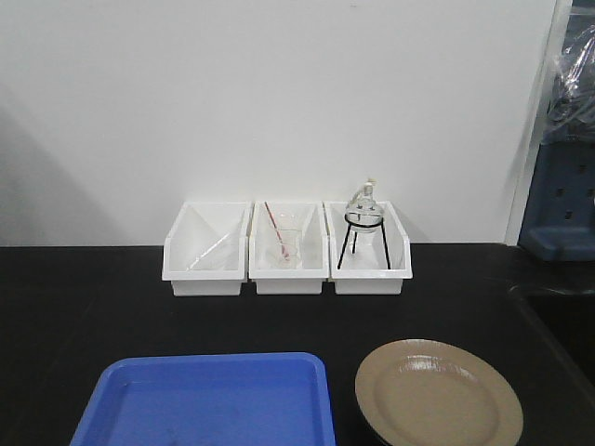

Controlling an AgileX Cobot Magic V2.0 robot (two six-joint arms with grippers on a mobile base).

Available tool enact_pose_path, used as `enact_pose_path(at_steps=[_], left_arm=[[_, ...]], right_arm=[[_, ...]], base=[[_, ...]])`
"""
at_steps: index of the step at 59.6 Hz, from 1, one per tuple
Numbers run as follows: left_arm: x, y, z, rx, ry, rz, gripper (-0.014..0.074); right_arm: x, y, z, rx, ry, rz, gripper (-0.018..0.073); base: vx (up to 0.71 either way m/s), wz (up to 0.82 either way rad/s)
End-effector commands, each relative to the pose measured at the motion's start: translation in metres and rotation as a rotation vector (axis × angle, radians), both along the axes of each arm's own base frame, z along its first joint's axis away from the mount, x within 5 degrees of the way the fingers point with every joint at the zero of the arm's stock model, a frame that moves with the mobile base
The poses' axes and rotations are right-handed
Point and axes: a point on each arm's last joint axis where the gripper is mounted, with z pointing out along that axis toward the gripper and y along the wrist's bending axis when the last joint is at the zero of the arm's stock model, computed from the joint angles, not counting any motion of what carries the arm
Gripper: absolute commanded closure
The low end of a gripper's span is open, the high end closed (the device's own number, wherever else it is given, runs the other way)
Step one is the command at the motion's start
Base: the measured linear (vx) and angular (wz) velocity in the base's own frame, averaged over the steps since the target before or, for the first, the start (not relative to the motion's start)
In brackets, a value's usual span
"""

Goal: Place disk in tray to left cabinet

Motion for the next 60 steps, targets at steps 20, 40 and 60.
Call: enact_pose_path(at_steps=[20, 40, 60], left_arm=[[-0.026, -0.002, 0.039, -0.087, -0.532, -0.084, 0.0603], [-0.028, 0.003, 0.090, -0.195, -0.363, -0.063, 0.0603], [0.021, 0.002, 0.103, -0.200, 0.119, -0.029, 0.0599]], right_arm=[[-0.003, 0.003, 0.019, 0.026, -0.208, 0.032, 0.0567], [-0.009, -0.002, 0.079, 0.012, -0.118, -0.011, 0.0557], [0.035, 0.003, 0.101, -0.027, 0.064, -0.011, 0.0531]], base=[[0.00, 0.00], [0.00, 0.00], [0.00, 0.00]])
